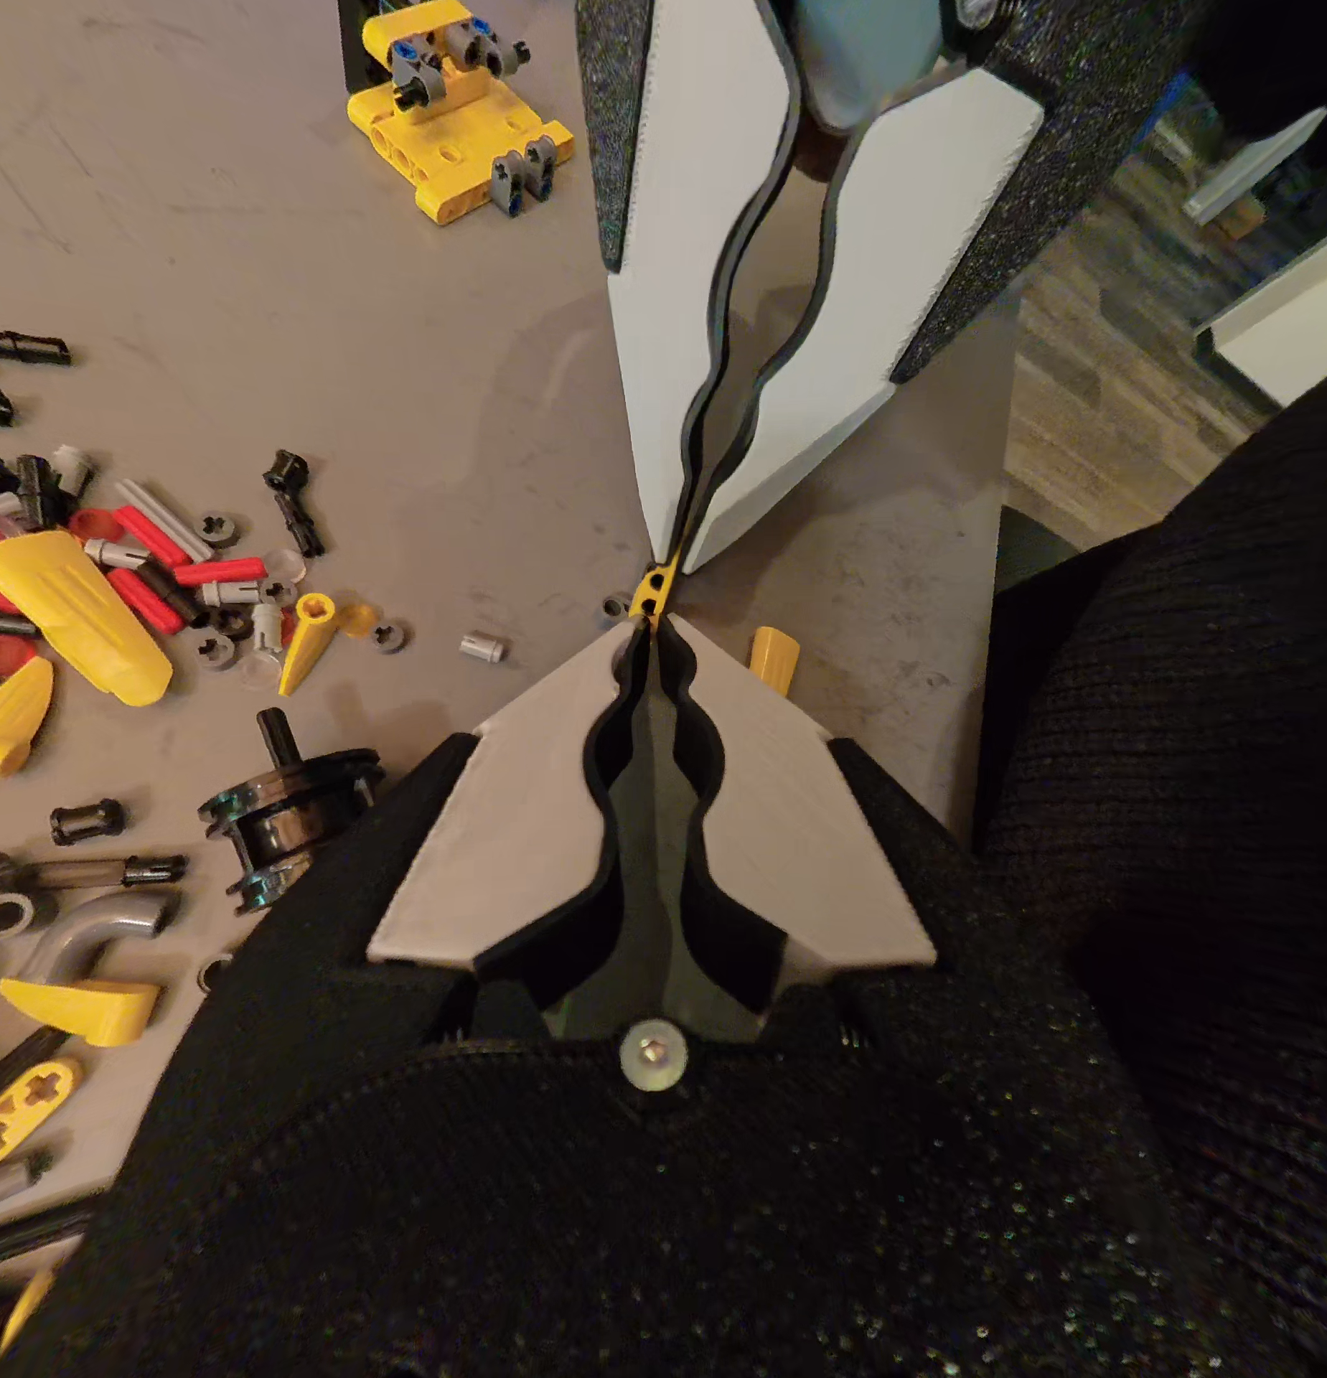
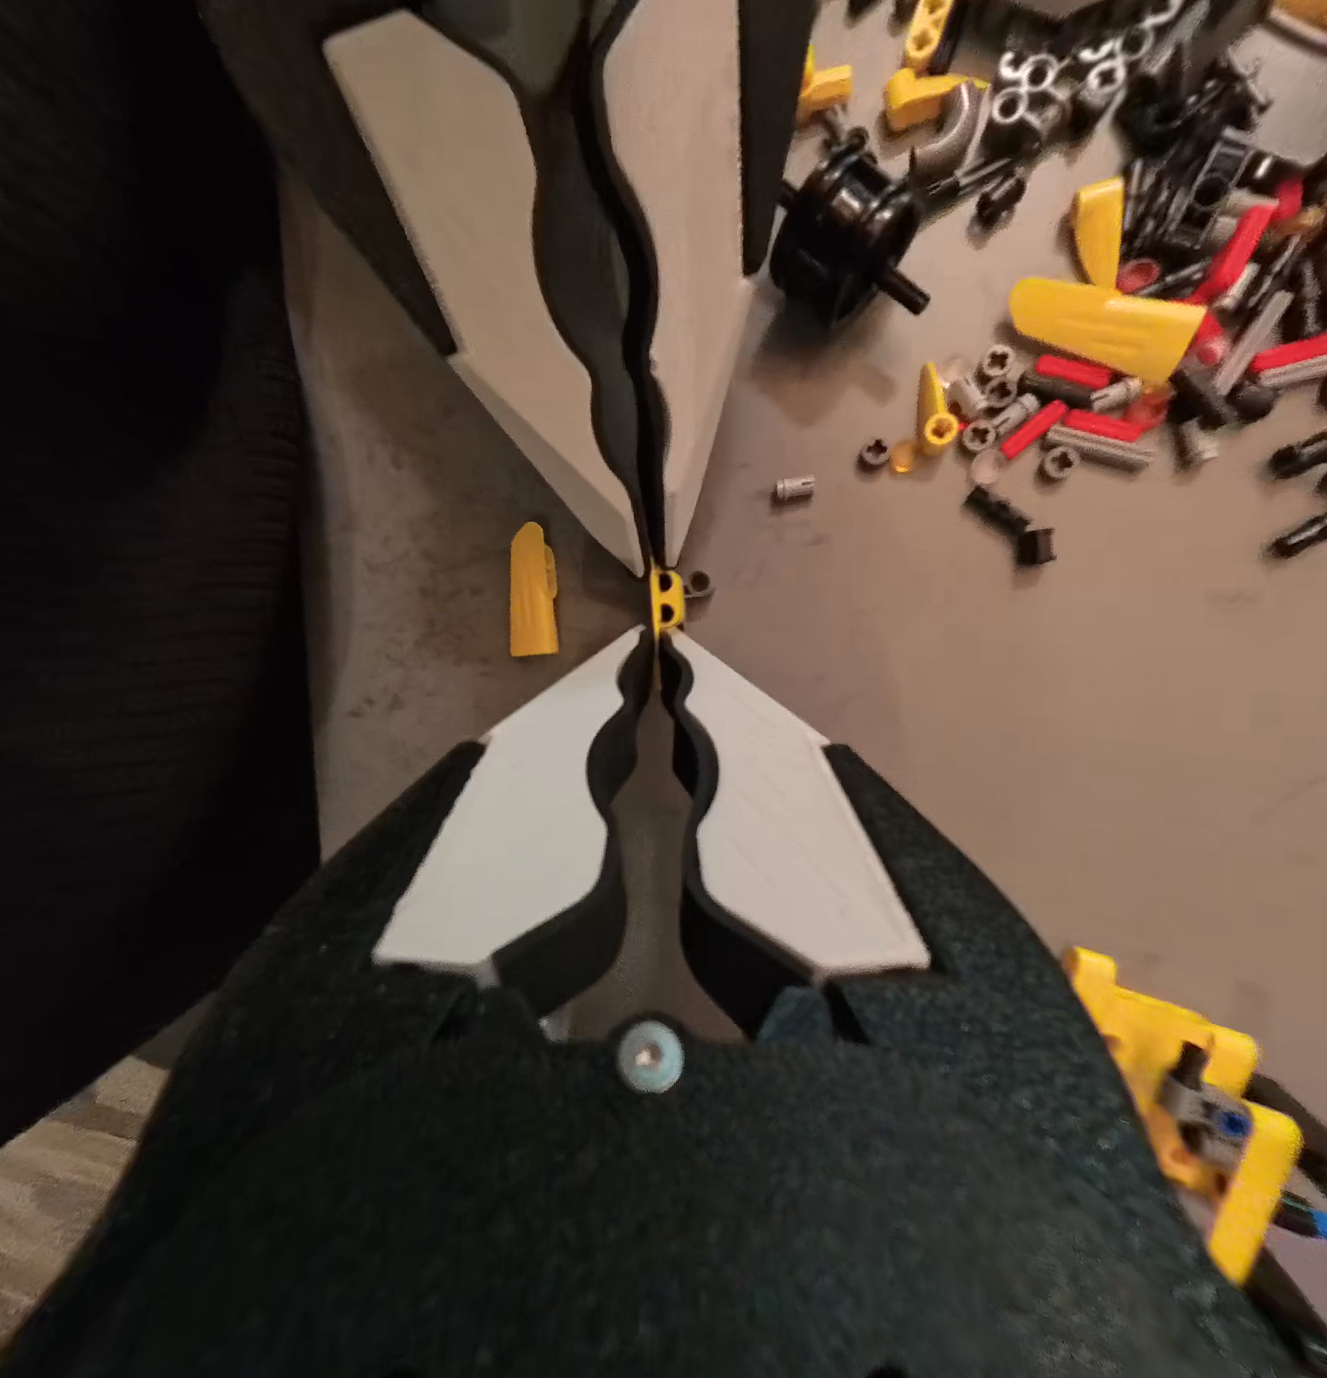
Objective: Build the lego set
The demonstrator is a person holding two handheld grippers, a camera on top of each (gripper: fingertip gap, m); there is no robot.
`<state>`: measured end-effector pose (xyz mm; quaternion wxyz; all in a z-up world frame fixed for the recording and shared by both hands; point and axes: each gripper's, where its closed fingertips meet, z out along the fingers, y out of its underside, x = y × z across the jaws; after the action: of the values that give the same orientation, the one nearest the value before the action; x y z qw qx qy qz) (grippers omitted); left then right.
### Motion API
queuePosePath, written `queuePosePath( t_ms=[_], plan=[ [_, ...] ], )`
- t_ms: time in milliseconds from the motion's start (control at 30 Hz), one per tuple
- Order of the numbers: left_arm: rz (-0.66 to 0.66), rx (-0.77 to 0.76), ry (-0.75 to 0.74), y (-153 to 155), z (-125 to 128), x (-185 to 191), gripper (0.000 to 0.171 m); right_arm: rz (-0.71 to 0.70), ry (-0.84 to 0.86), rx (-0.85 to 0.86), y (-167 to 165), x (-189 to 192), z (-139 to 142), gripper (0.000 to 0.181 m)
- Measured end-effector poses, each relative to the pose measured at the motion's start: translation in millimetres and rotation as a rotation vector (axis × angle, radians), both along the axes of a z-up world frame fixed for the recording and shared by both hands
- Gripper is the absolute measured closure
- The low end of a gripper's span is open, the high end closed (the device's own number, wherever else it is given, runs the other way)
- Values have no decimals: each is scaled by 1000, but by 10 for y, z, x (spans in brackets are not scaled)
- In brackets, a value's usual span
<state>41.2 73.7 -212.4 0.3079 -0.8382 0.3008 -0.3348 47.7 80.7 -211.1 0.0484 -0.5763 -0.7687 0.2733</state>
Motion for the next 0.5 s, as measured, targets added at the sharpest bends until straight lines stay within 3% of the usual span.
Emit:
queuePosePath(
  t_ms=[200,400,467,500],
  plan=[
    [6,1,-2,7,3,-9,170,-93,45,-87,-1,-18,-10,179],
    [26,13,5,27,6,-29,171,-75,307,-140,7,-54,6,151],
    [38,9,-10,41,20,-42,171,-72,310,-121,27,-40,-74,156],
    [45,6,-22,51,32,-52,171,-70,304,-139,23,-40,-74,168]
  ],
)
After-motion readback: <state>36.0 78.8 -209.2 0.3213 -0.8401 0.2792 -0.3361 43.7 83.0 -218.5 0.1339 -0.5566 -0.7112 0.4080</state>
